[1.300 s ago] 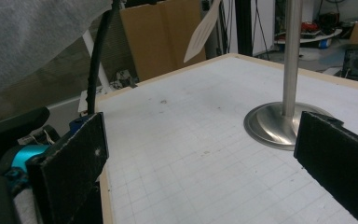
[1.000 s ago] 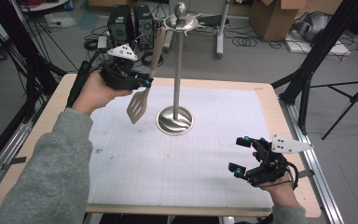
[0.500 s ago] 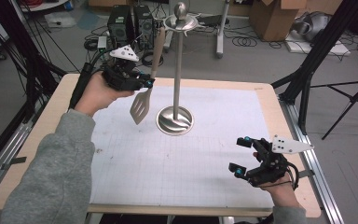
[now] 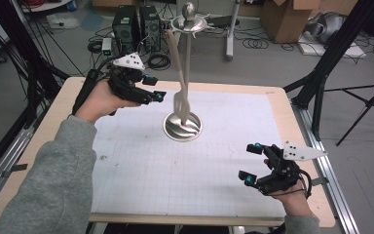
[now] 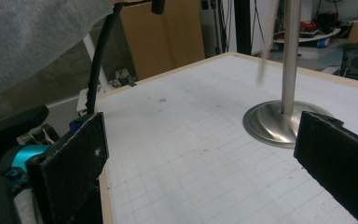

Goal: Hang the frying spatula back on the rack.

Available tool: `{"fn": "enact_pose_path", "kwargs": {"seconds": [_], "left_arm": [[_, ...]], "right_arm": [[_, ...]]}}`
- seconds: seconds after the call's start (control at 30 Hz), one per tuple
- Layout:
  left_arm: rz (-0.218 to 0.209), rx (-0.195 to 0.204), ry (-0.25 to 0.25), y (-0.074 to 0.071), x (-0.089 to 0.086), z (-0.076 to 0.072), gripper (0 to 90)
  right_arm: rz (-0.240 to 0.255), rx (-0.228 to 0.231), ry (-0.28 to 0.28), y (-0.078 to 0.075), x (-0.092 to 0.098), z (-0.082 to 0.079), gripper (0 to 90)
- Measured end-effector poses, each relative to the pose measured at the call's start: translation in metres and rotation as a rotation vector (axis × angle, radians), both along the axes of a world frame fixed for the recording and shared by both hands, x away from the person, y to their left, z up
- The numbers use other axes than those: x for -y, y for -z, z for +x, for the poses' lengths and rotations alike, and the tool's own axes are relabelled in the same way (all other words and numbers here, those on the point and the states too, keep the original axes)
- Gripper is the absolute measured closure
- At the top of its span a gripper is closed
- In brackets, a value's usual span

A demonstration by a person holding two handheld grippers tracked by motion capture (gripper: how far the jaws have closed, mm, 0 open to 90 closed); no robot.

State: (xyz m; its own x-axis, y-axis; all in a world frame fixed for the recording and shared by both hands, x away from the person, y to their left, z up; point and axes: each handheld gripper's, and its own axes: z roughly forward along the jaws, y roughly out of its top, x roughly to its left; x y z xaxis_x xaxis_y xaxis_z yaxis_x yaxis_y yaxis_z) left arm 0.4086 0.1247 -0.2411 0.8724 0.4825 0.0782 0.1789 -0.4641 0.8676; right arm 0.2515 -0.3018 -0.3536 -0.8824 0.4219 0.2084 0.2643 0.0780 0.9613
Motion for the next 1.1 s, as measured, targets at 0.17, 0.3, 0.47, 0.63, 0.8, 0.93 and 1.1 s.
{"fn": "enact_pose_path", "kwargs": {"seconds": [0.17, 0.3, 0.47, 0.63, 0.8, 0.93, 1.1], "left_arm": [[-0.027, 0.003, 0.015, 0.001, -0.005, -0.003, 25.6], [-0.029, 0.011, 0.013, -0.001, -0.008, -0.005, 21.4], [-0.028, 0.026, 0.023, -0.002, -0.012, -0.011, 19.1], [-0.048, 0.039, 0.057, -0.001, -0.020, -0.016, 19.3], [-0.038, 0.044, 0.052, 0.003, -0.028, -0.018, 19.2], [-0.040, 0.058, 0.052, 0.007, -0.034, -0.024, 18.8], [-0.048, 0.053, 0.049, 0.013, -0.043, -0.029, 16.8]], "right_arm": [[-0.004, 0.003, 0.000, 0.000, 0.000, 0.001, 1.8], [-0.007, 0.009, -0.001, 0.001, -0.001, 0.002, 1.8], [-0.008, -0.002, -0.001, 0.001, -0.001, 0.002, 1.8], [-0.007, -0.001, -0.009, 0.002, -0.002, 0.003, 1.8], [-0.006, -0.004, -0.002, 0.003, -0.002, 0.005, 1.8], [-0.010, -0.009, -0.003, 0.004, -0.002, 0.004, 1.8], [-0.014, -0.012, -0.002, 0.004, -0.003, 0.005, 1.8]]}}
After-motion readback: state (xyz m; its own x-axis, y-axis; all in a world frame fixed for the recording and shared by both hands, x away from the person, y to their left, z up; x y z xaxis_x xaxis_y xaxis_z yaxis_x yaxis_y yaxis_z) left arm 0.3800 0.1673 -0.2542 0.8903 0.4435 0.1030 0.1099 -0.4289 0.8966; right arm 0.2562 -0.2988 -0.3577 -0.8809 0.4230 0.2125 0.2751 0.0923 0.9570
